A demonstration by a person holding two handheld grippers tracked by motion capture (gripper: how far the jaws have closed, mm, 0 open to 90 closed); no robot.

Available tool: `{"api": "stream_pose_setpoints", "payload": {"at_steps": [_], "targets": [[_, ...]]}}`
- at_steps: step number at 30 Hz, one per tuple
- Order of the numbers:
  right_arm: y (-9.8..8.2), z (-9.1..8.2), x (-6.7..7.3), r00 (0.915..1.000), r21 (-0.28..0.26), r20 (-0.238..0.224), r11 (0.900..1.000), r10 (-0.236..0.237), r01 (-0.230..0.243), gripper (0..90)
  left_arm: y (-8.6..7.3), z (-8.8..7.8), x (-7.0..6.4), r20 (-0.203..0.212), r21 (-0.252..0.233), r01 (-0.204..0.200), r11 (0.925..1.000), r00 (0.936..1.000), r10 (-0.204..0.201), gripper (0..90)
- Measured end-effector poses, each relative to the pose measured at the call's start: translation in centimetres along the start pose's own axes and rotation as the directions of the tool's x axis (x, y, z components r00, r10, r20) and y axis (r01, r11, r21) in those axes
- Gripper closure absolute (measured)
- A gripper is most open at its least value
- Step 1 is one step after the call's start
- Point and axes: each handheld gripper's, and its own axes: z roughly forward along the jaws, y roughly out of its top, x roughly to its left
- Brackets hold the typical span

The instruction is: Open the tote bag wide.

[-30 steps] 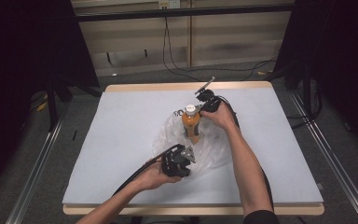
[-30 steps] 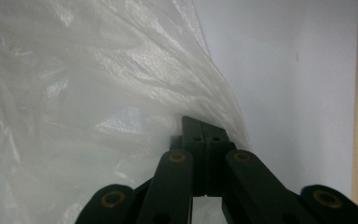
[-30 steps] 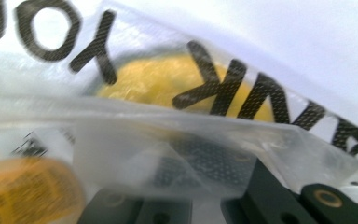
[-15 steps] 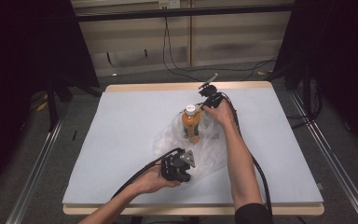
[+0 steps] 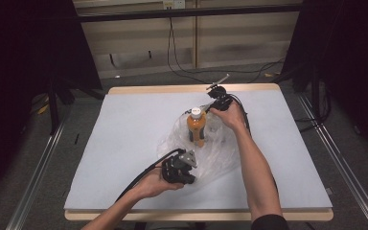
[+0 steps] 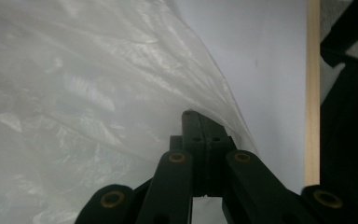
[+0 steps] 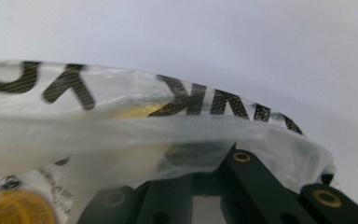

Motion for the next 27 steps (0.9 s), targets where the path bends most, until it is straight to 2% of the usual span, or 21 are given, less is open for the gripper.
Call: {"api": "stream_pose_setpoints", "payload": {"at_steps": [3, 4, 5, 6, 7, 8, 10, 11, 12, 13, 14, 16, 17, 19, 20, 21, 25, 26, 27], "targets": [[0.1, -1.6, 0.5, 0.9991, -0.053, -0.036, 0.998, -0.025, 0.023, 90.0, 0.0, -0.9, 0.6, -0.011, -0.035, 0.022, 0.9992, 0.9997, -0.022, 90.0], [0.1, -2.2, 0.7, 0.9988, -0.071, -0.039, 0.997, -0.029, 0.026, 90.0, 0.0, -1.4, 1.0, -0.017, -0.061, 0.037, 0.9975, 0.9991, -0.038, 90.0], [0.1, -2.2, 0.7, 0.9988, -0.071, -0.039, 0.997, -0.029, 0.026, 90.0, 0.0, -1.4, 1.0, -0.017, -0.061, 0.037, 0.9975, 0.9991, -0.038, 90.0], [0.0, -2.8, 0.8, 0.9983, -0.094, -0.050, 0.995, -0.031, 0.026, 90.0, -0.1, -1.6, 1.3, -0.026, -0.074, 0.041, 0.9964, 0.9987, -0.043, 90.0], [-0.1, -3.8, 0.9, 0.9969, -0.128, -0.073, 0.991, -0.032, 0.022, 90.0, -0.1, -1.9, 1.5, -0.032, -0.091, 0.055, 0.9943, 0.9978, -0.058, 90.0], [-0.2, -4.3, 1.0, 0.9963, -0.140, -0.076, 0.990, -0.040, 0.029, 90.0, -0.2, -2.5, 1.8, -0.031, -0.113, 0.070, 0.9912, 0.9968, -0.074, 90.0], [-0.3, -4.6, 1.0, 0.9954, -0.157, -0.087, 0.987, -0.041, 0.027, 90.0, -0.2, -2.9, 2.0, -0.039, -0.114, 0.065, 0.9913, 0.9968, -0.070, 90.0], [-0.3, -5.1, 1.1, 0.9956, -0.167, -0.082, 0.985, -0.045, 0.031, 90.0, -0.1, -3.3, 2.1, -0.042, -0.126, 0.068, 0.9897, 0.9964, -0.074, 90.0], [-0.5, -6.0, 1.4, 0.9933, -0.186, -0.097, 0.982, -0.062, 0.043, 90.0, -0.1, -3.6, 2.1, -0.046, -0.132, 0.068, 0.9890, 0.9961, -0.075, 90.0], [-0.5, -6.0, 1.4, 0.9933, -0.186, -0.097, 0.982, -0.062, 0.043, 90.0, 0.0, -3.9, 2.2, -0.050, -0.145, 0.072, 0.9868, 0.9956, -0.080, 90.0], [-0.5, -6.9, 1.9, 0.9917, -0.201, -0.095, 0.977, -0.087, 0.066, 90.0, 0.1, -4.5, 2.6, -0.063, -0.165, 0.076, 0.9834, 0.9941, -0.088, 90.0], [-0.6, -7.4, 2.2, 0.9899, -0.200, -0.104, 0.977, -0.096, 0.074, 90.0, 0.2, -5.0, 2.9, -0.067, -0.169, 0.077, 0.9826, 0.9937, -0.090, 90.0], [-0.7, -7.8, 2.5, 0.9875, -0.200, -0.108, 0.976, -0.114, 0.091, 90.0, 0.3, -5.3, 3.1, -0.069, -0.185, 0.086, 0.9790, 0.9925, -0.101, 90.0], [-1.6, -8.6, 3.5, 0.9776, -0.182, -0.135, 0.974, -0.162, 0.136, 90.0, 0.3, -5.9, 3.8, -0.082, -0.188, 0.089, 0.9781, 0.9910, -0.106, 90.0], [-1.6, -8.6, 3.5, 0.9776, -0.182, -0.135, 0.974, -0.162, 0.136, 90.0, 0.4, -6.1, 4.2, -0.092, -0.186, 0.094, 0.9780, 0.9893, -0.113, 90.0], [-2.4, -8.8, 4.0, 0.9730, -0.167, -0.146, 0.974, -0.179, 0.154, 90.0, 0.5, -6.5, 5.1, -0.097, -0.218, 0.106, 0.9702, 0.9867, -0.130, 90.0], [-3.5, -8.9, 4.3, 0.9661, -0.151, -0.167, 0.973, -0.197, 0.172, 90.0, 0.9, -6.7, 6.0, -0.102, -0.235, 0.113, 0.9655, 0.9849, -0.140, 90.0], [-4.1, -8.8, 4.6, 0.9568, -0.141, -0.200, 0.973, -0.211, 0.184, 90.0, 1.3, -6.2, 6.5, -0.097, -0.236, 0.122, 0.9640, 0.9842, -0.148, 90.0], [-4.3, -8.8, 5.0, 0.9527, -0.127, -0.211, 0.972, -0.219, 0.196, 90.0, 1.6, -5.9, 6.7, -0.103, -0.214, 0.104, 0.9713, 0.9863, -0.128, 90.0]]}}
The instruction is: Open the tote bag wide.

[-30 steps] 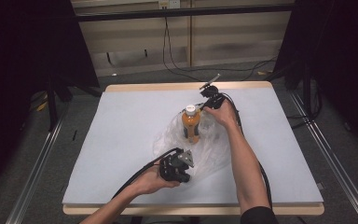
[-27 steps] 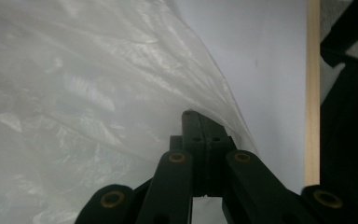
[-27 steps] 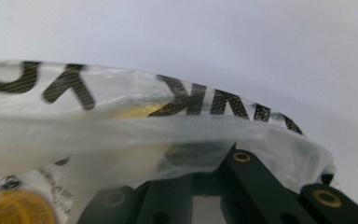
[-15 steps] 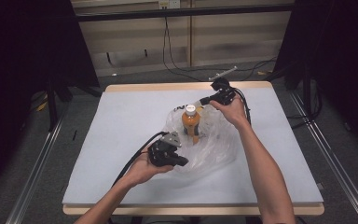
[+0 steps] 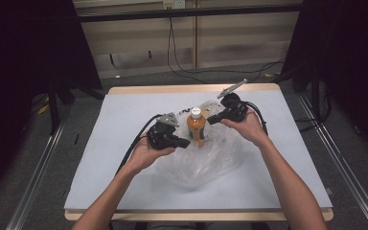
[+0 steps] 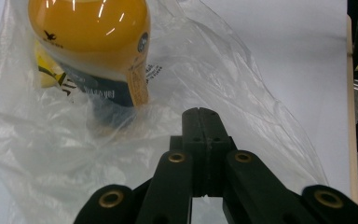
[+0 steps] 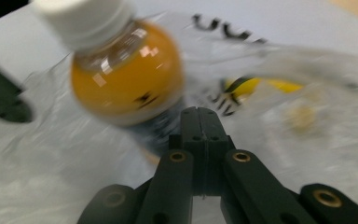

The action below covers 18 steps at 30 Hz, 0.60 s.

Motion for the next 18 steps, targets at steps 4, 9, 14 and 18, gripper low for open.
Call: {"api": "stream_pose_setpoints", "payload": {"at_steps": [4, 9, 14, 18], "targets": [[-0.4, 0.8, 1.4, 0.9987, 0.071, -0.029, 0.996, -0.042, 0.044, 90.0, 0.2, 1.6, 0.2, 0.012, 0.035, 0.000, 0.9994, 0.9999, 0.000, 90.0], [-2.2, 3.0, 1.0, 0.9997, 0.163, -0.013, 0.986, -0.021, 0.023, 90.0, -1.5, 4.0, 1.3, -0.051, 0.154, 0.033, 0.9876, 0.9984, -0.026, 90.0], [-5.2, 4.7, 0.0, 0.9994, 0.235, 0.028, 0.972, 0.017, -0.023, 90.0, -4.6, 4.1, 3.8, -0.104, 0.193, 0.131, 0.9724, 0.9883, -0.112, 90.0], [-6.3, 3.7, -0.8, 0.9986, 0.207, 0.042, 0.978, 0.033, -0.041, 90.0, -5.2, 3.4, 4.1, -0.141, 0.199, 0.133, 0.9708, 0.9843, -0.106, 90.0]]}}
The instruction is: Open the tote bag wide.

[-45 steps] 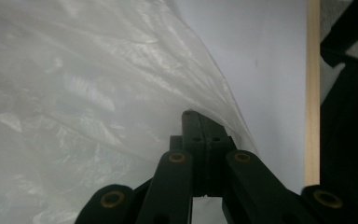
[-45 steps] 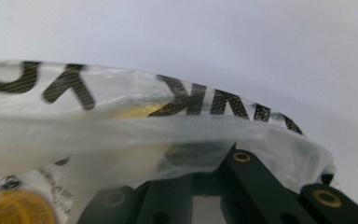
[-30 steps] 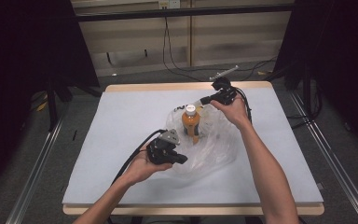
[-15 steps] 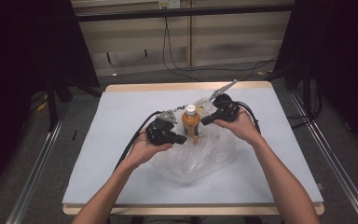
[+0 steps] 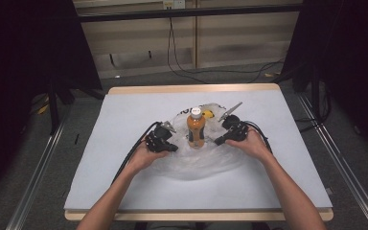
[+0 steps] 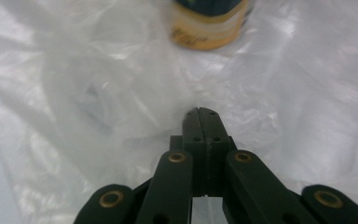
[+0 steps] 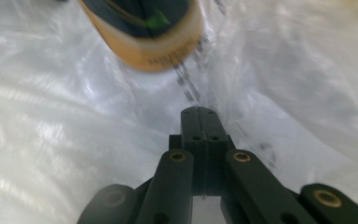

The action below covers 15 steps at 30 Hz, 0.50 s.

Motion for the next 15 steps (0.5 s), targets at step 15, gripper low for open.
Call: {"api": "stream_pose_setpoints", "payload": {"at_steps": [15], "targets": [[-5.5, -3.3, -1.1, 0.9986, -0.056, -0.003, 0.997, 0.052, -0.052, 90.0, -3.5, -2.1, 2.0, -0.017, -0.049, 0.102, 0.9936, 0.9946, -0.103, 90.0]]}}
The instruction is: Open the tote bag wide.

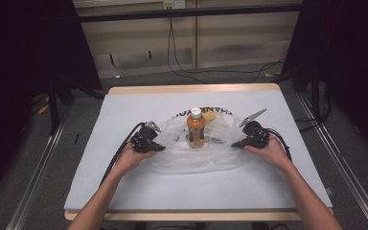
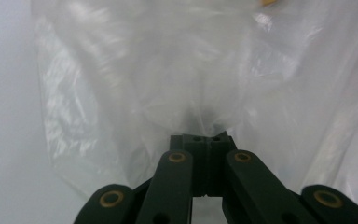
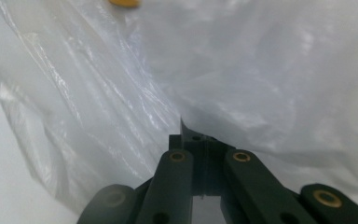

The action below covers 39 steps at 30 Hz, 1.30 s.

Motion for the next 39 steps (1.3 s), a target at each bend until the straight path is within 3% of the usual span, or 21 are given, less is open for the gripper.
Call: {"api": "stream_pose_setpoints", "payload": {"at_steps": [2, 5, 6, 7, 8, 9, 10, 11, 12, 14, 15, 17, 18, 20, 21, 22, 28, 31, 33, 36, 39], "targets": [[-0.4, -0.4, 0.0, 1.0000, 0.009, 0.007, 1.000, 0.006, -0.006, 90.0, -0.2, -0.4, 0.4, -0.016, 0.033, -0.043, 0.9985, 0.9989, 0.044, 90.0], [-0.6, -0.7, -0.1, 0.9998, 0.016, 0.016, 1.000, 0.014, -0.015, 90.0, -0.3, -0.3, 0.2, -0.012, 0.002, -0.002, 1.0000, 0.9999, 0.002, 90.0], [-0.5, -0.7, -0.1, 0.9997, 0.019, 0.023, 1.000, 0.011, -0.011, 90.0, -0.2, -0.5, 0.7, -0.001, 0.039, -0.049, 0.9981, 0.9988, 0.049, 90.0], [-0.5, -0.6, -0.1, 0.9996, 0.017, 0.027, 1.000, 0.008, -0.009, 90.0, -0.3, -0.4, 0.6, -0.001, 0.020, -0.040, 0.9990, 0.9992, 0.040, 90.0], [-0.5, -0.6, -0.1, 0.9997, 0.013, 0.024, 1.000, 0.007, -0.007, 90.0, -0.3, -0.1, 0.3, -0.001, -0.016, 0.006, 0.9998, 1.0000, -0.006, 90.0], [-0.4, -0.5, -0.2, 0.9997, 0.002, 0.023, 1.000, 0.010, -0.010, 90.0, -0.2, -0.4, 0.8, 0.010, 0.029, -0.046, 0.9985, 0.9989, 0.046, 90.0], [-0.4, -0.3, -0.3, 0.9998, -0.011, 0.017, 1.000, 0.011, -0.011, 90.0, -0.1, -0.1, 0.6, 0.012, 0.004, -0.014, 0.9999, 0.9998, 0.014, 90.0], [-0.3, -0.2, -0.4, 0.9997, -0.019, 0.013, 1.000, 0.022, -0.022, 90.0, 0.0, -0.1, 0.7, 0.007, 0.016, -0.043, 0.9989, 0.9990, 0.043, 90.0], [-0.2, 0.0, -0.5, 0.9996, -0.027, 0.011, 0.999, 0.025, -0.025, 90.0, 0.2, 0.3, 0.2, 0.000, -0.027, 0.000, 0.9996, 1.0000, 0.000, 90.0], [0.2, 0.2, -0.5, 0.9994, -0.037, 0.022, 0.999, 0.026, -0.026, 90.0, 0.5, 0.3, 0.3, 0.009, 0.011, -0.057, 0.9983, 0.9983, 0.057, 90.0], [0.2, 0.2, -0.5, 0.9994, -0.037, 0.022, 0.999, 0.026, -0.026, 90.0, 0.5, 0.3, 0.3, 0.009, 0.011, -0.057, 0.9983, 0.9983, 0.057, 90.0], [0.5, 0.6, -0.4, 0.9993, -0.041, 0.022, 0.999, 0.030, -0.029, 90.0, 0.5, 0.6, 0.1, 0.008, -0.026, -0.019, 0.9995, 0.9998, 0.019, 90.0], [0.6, 0.7, -0.4, 0.9992, -0.050, 0.030, 0.998, 0.026, -0.025, 90.0, 0.6, 0.6, 0.3, 0.011, -0.013, -0.045, 0.9989, 0.9989, 0.046, 90.0], [0.8, 1.0, -0.3, 0.9988, -0.068, 0.043, 0.998, 0.023, -0.020, 90.0, 0.6, 0.8, 0.2, 0.009, -0.042, -0.016, 0.9990, 0.9998, 0.017, 90.0], [0.9, 1.1, -0.2, 0.9986, -0.081, 0.046, 0.996, 0.024, -0.020, 90.0, 0.6, 0.7, 0.4, 0.009, -0.027, -0.038, 0.9989, 0.9992, 0.038, 90.0], [0.9, 1.1, -0.2, 0.9983, -0.083, 0.053, 0.996, 0.023, -0.019, 90.0, 0.5, 0.9, 0.3, 0.003, -0.055, -0.004, 0.9985, 1.0000, 0.004, 90.0], [0.4, 0.8, 0.3, 0.9984, -0.143, 0.048, 0.989, 0.029, -0.022, 90.0, 0.2, 0.6, 0.1, 0.014, -0.125, 0.009, 0.9921, 0.9999, -0.007, 90.0], [0.2, 0.0, 0.8, 0.9989, -0.214, 0.033, 0.976, 0.034, -0.026, 90.0, 0.1, -0.3, -0.2, 0.031, -0.206, 0.017, 0.9784, 0.9995, -0.011, 85.4], [0.1, -1.0, 1.4, 0.9993, -0.283, 0.031, 0.959, 0.021, -0.012, 89.5, 0.1, -1.2, -0.6, 0.056, -0.254, 0.027, 0.9668, 0.9984, -0.013, 76.6], [0.0, -1.6, 1.9, 0.9982, -0.325, 0.053, 0.945, 0.029, -0.010, 84.5, 0.1, -1.8, -1.0, 0.039, -0.273, 0.013, 0.9619, 0.9992, -0.003, 73.1], [-0.5, -2.7, 2.9, 0.9977, -0.399, 0.061, 0.917, 0.029, -0.002, 64.6, -0.2, -2.6, -1.7, 0.029, -0.312, -0.003, 0.9502, 0.9995, 0.013, 60.2]]}}
